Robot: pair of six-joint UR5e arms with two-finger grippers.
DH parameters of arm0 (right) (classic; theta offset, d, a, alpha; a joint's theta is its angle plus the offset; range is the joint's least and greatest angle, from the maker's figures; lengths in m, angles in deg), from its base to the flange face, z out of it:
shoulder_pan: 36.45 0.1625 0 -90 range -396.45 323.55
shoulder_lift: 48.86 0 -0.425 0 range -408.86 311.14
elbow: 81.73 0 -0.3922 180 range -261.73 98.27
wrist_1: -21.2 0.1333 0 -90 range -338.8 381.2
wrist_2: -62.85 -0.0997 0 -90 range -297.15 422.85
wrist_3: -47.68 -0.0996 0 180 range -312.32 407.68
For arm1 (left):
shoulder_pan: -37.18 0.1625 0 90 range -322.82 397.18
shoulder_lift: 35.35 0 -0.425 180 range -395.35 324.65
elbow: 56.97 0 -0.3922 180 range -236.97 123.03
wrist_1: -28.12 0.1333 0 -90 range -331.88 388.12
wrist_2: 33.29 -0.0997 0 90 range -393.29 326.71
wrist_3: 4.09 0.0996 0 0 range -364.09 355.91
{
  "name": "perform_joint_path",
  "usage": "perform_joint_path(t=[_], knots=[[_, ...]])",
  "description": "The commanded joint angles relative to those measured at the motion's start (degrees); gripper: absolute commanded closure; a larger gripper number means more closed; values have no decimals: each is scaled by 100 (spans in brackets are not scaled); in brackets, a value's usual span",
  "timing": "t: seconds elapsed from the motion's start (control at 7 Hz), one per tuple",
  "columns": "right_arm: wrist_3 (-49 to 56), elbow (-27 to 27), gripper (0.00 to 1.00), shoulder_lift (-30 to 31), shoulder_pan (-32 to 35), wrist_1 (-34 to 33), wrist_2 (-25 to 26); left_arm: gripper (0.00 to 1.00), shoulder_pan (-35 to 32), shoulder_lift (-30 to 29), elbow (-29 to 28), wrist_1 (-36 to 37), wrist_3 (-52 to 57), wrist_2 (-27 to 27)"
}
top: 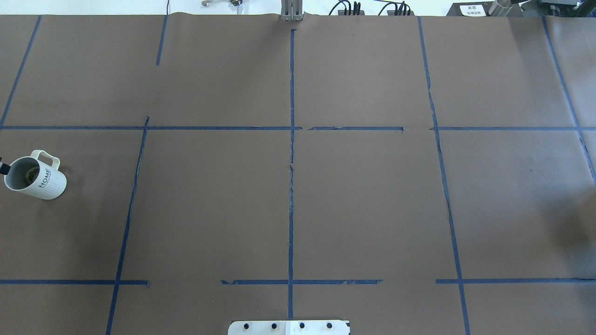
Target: Left arm hands cup to right arm to dump lemon
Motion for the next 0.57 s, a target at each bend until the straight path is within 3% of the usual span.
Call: perform_joint_path(t=[0.0,0.14,0.29,0.43], knots=[[-17,8,0,-3,-42,0,-1,4,316,-128,-221,-65,-93,-64],[-17,8,0,-3,-42,0,-9,42,439,-164,-309,-65,-84,-64],[-17,8,0,-3,-60,-9,-9,65,449,-225,-432,-74,-93,-56],[-25,0,0,-20,-112,0,-9,96,458,-226,-390,-65,-154,-56]])
